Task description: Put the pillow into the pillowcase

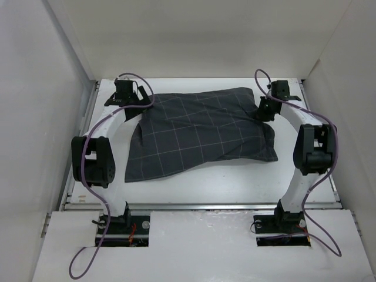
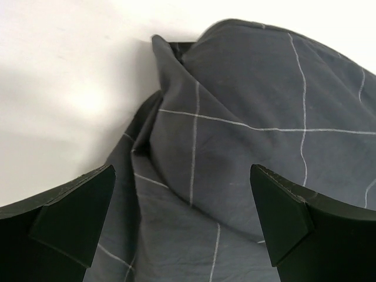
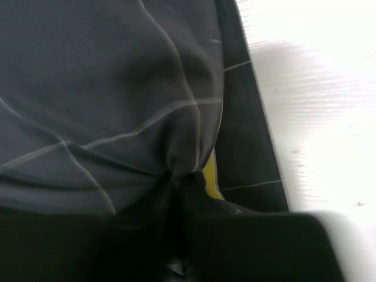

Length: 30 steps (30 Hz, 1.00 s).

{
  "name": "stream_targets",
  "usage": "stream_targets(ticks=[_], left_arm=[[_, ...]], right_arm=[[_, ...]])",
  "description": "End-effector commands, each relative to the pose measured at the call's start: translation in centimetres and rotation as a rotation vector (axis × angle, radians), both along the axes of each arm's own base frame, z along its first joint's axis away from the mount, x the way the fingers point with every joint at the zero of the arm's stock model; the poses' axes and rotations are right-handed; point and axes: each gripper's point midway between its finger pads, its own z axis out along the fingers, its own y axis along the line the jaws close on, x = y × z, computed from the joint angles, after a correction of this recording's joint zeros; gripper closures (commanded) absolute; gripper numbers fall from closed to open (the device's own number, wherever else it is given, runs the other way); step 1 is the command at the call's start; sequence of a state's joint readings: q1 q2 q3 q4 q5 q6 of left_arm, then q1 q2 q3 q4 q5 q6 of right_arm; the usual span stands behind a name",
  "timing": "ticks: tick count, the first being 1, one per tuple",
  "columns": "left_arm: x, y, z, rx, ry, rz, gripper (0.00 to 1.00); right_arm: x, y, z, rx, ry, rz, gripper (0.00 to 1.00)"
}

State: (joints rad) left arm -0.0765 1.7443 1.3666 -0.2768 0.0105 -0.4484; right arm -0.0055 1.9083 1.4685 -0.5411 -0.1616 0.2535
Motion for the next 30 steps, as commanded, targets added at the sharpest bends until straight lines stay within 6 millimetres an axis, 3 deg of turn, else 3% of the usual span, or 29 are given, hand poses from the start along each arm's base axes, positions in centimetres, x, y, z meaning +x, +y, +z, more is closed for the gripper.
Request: stream_targets(ticks=[1,4,5,8,9,11,13,14,16,17,18,19,21,22,24,25,28,30], left_arm=[[0.6,-1.2,-0.8,-0.041,-0.017,-0.075,0.00],[0.4,-2.5,-1.9,-0.017,0.005,-0.114,0.00],[0.6,-3.0,-2.3,-0.017,0.007,-0.123,0.00],[1.0,-3.4,-3.0,-0.001,0.010,-0.134,0.00],[1.3,-3.5,-3.1,-0.001,0.010,-0.134,0.00],[1.6,-3.5,-3.9,0.000,0.025,-0.134,0.03],[2.1,-3.3,-4.4,0.004,0.032,-0.118,0.04],[2.7,-3.4,-4.6,0.004,0.033,-0.118,0.04],[3.3,-3.5,-4.8,-0.001,0.040,-0.111,0.06],[3.5,-3.6,-5.4,-0.001,0.050,-0.111,0.06],[4.1,-3.6,-5.0,-0.002,0.037,-0.111,0.06],[4.2,-3.6,-5.2,-0.001,0.044,-0.111,0.06],[5.2,-3.8,-4.9,-0.002,0.029,-0.111,0.06],[5.2,-3.8,-4.9,-0.001,0.041,-0.111,0.06],[5.6,-3.8,-4.9,0.006,0.045,-0.119,0.06],[6.1,-3.6,-4.6,0.016,0.044,-0.110,0.06],[6.6,-3.3,-3.7,0.037,0.029,-0.101,0.04],[6.7,-2.6,-2.1,0.043,0.006,-0.096,0.00]], right_arm=[[1.1,0.6,2.2,0.023,-0.096,0.037,1.00],[3.1,-0.3,6.0,-0.011,-0.180,0.000,1.00],[4.2,-1.1,8.7,-0.050,-0.242,-0.033,1.00],[5.2,-2.6,12.2,-0.116,-0.297,-0.078,1.00],[5.7,-3.1,14.3,-0.141,-0.334,-0.093,1.00],[6.3,-4.0,15.2,-0.177,-0.356,-0.130,1.00],[6.6,-5.7,14.6,-0.224,-0.342,-0.196,1.00],[7.0,-6.2,12.8,-0.229,-0.304,-0.201,1.00],[7.7,-6.8,11.3,-0.218,-0.271,-0.215,1.00],[7.9,-7.5,8.1,-0.204,-0.198,-0.234,0.98],[8.1,-8.0,6.5,-0.201,-0.160,-0.246,0.96],[8.6,-8.7,6.2,-0.203,-0.147,-0.257,0.89],[8.8,-9.2,3.4,-0.227,-0.078,-0.279,0.76],[9.1,-10.3,3.3,-0.249,-0.087,-0.306,0.56],[10.5,-11.3,4.7,-0.265,-0.138,-0.337,0.44],[11.1,-12.3,6.9,-0.280,-0.180,-0.365,0.28],[11.4,-12.5,11.2,-0.293,-0.257,-0.355,0.20],[10.9,-11.4,13.5,-0.258,-0.298,-0.310,0.17]])
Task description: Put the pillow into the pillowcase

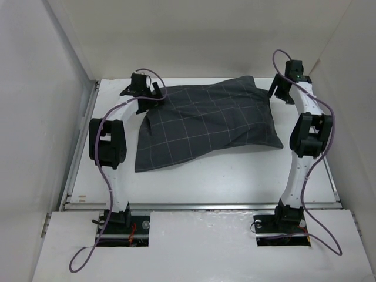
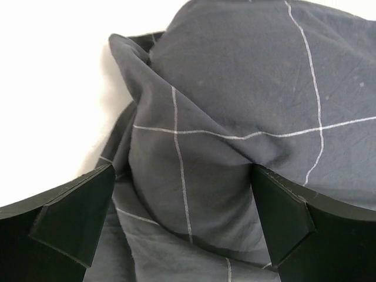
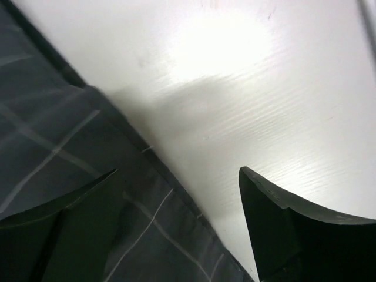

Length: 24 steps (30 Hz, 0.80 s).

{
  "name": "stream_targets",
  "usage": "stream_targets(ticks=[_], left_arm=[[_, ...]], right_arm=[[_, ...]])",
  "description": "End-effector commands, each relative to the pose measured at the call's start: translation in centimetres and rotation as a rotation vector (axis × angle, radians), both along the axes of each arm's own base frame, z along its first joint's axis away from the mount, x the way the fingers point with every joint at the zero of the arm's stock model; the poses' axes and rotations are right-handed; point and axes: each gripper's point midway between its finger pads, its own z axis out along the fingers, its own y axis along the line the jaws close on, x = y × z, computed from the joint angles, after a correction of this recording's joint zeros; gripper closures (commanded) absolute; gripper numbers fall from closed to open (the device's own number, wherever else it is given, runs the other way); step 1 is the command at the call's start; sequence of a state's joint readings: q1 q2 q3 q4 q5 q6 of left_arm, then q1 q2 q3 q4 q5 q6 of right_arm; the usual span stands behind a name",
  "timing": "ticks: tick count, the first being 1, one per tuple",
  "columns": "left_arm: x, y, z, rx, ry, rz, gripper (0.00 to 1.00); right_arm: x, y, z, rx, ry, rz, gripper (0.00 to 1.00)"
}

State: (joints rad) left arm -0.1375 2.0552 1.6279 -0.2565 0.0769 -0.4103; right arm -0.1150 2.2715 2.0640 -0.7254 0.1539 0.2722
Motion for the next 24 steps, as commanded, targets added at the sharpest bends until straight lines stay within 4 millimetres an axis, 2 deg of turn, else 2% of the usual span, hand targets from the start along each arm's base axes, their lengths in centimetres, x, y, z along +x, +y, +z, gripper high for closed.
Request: stream_targets(ticks=[1,2,3,4,5,6,7,8,9,10,11,12,13,14,15,16,17,18,20,21,22,23,24], left_arm=[[0.5,2.4,3.8,0.066,-0.057,0.048,0.00],[0.5,2.9,5.0,0.063,-0.078,0.058,0.00],[0.5,3.2,6.3,0.072,-0.101,0.071,0.00],[0.5,4.3,7.7,0.089,-0.129,0.104,0.00],[0.1,4.7,10.7,0.101,-0.190,0.115,0.00],[-0.6,5.2,11.6,0.114,-0.198,0.131,0.00],[-1.1,5.6,12.9,0.122,-0.224,0.147,0.00],[-2.4,6.3,15.8,0.136,-0.274,0.177,0.00],[-3.5,6.6,16.1,0.142,-0.276,0.185,0.00],[-4.5,6.8,16.9,0.137,-0.291,0.200,0.00],[-5.4,7.0,17.8,0.128,-0.316,0.217,0.00],[-7.9,7.2,18.7,0.106,-0.344,0.232,0.00],[-8.8,7.4,19.4,0.090,-0.379,0.254,0.00],[-10.0,7.5,19.9,0.071,-0.403,0.266,0.00],[-12.1,8.1,22.2,0.052,-0.481,0.305,0.00],[-13.3,7.5,20.5,0.007,-0.474,0.345,0.00],[-14.1,7.6,20.7,-0.015,-0.502,0.376,0.00],[-15.8,7.1,20.5,-0.053,-0.526,0.365,0.00],[-16.7,6.6,20.9,-0.101,-0.548,0.356,0.00],[-17.1,6.7,21.0,-0.100,-0.545,0.356,0.00],[-17.4,6.8,20.5,-0.088,-0.526,0.379,0.00],[-17.8,6.8,21.2,-0.087,-0.532,0.393,0.00],[-18.4,7.1,20.2,-0.064,-0.491,0.410,0.00]], right_arm=[[0.6,0.8,15.3,-0.034,-0.321,0.049,0.15],[-0.1,1.3,16.5,-0.024,-0.344,0.077,0.15],[-1.1,2.6,15.5,0.024,-0.326,0.123,0.10],[-1.3,3.2,16.8,0.036,-0.383,0.148,0.10],[-2.9,3.8,20.2,0.040,-0.462,0.173,0.07],[-3.7,4.8,21.1,0.067,-0.496,0.215,0.00],[-4.4,5.4,20.1,0.082,-0.506,0.236,0.00],[-6.1,6.0,22.5,0.090,-0.566,0.253,0.00],[-7.0,6.4,22.8,0.105,-0.579,0.262,0.00],[-8.0,7.3,21.0,0.122,-0.548,0.280,0.00],[-8.8,7.9,21.1,0.124,-0.554,0.291,0.00],[-10.3,8.6,22.4,0.119,-0.591,0.308,0.00],[-11.0,8.5,22.2,0.093,-0.585,0.281,0.00],[-11.9,9.9,20.1,0.092,-0.550,0.297,0.00],[-13.3,10.5,21.0,0.087,-0.581,0.283,0.00],[-14.1,10.9,20.5,0.080,-0.581,0.273,0.00],[-15.3,11.9,17.8,0.068,-0.539,0.279,0.00],[-16.4,12.3,18.9,0.088,-0.593,0.270,0.00],[-17.6,13.0,17.9,0.111,-0.598,0.289,0.00],[-18.2,12.9,16.6,0.119,-0.581,0.283,0.00],[-18.6,12.9,16.7,0.119,-0.590,0.283,0.00],[-18.9,13.0,16.6,0.115,-0.588,0.283,0.00],[-19.0,12.8,15.7,0.108,-0.570,0.273,0.00]])
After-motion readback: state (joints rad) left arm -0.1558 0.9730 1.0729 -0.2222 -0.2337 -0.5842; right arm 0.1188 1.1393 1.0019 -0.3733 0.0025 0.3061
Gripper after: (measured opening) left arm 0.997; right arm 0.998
